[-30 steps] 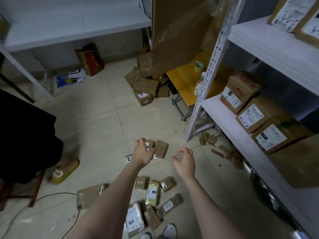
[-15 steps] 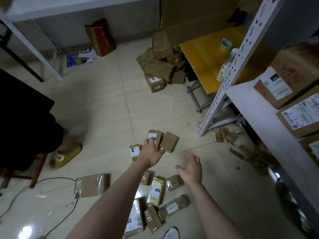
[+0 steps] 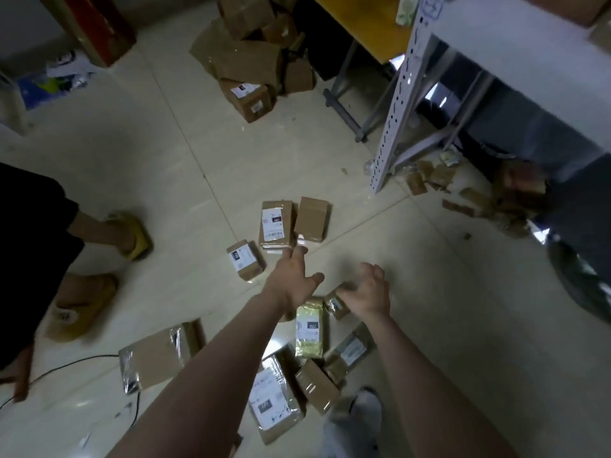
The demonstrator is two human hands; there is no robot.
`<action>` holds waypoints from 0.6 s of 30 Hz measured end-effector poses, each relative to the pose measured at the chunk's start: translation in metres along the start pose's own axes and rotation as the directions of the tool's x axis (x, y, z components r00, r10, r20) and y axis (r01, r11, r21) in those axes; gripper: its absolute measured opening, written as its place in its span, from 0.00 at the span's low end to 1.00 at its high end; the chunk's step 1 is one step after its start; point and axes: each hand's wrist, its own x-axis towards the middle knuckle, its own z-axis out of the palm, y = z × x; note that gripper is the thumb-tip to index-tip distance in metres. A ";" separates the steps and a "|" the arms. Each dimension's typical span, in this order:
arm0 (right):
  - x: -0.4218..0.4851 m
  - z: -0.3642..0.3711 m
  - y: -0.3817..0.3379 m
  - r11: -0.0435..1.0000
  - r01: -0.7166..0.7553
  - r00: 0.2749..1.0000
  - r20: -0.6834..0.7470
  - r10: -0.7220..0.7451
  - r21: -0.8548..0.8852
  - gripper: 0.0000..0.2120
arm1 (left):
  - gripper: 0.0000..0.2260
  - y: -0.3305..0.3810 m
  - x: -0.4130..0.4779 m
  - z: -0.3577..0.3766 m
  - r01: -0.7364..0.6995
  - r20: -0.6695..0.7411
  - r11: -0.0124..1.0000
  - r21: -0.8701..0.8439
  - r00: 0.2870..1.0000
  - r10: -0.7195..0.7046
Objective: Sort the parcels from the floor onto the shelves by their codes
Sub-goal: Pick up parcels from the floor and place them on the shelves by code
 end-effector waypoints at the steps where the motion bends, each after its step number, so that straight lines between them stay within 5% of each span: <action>1: 0.005 0.012 0.008 1.000 -0.011 1.000 -0.005 0.011 -0.006 0.35 | 0.30 -0.011 0.002 0.009 -0.014 0.014 1.000 0.010 1.000 0.014; 11: 0.082 0.142 0.086 0.981 -0.101 0.992 0.061 0.112 -0.166 0.46 | 0.30 -0.109 0.070 0.084 -0.039 0.033 0.999 0.013 0.999 0.039; 18: 0.119 0.188 0.127 0.929 0.072 0.995 0.087 -0.043 -0.362 0.51 | 0.29 -0.142 0.111 0.113 -0.005 0.032 0.998 -0.060 0.999 0.007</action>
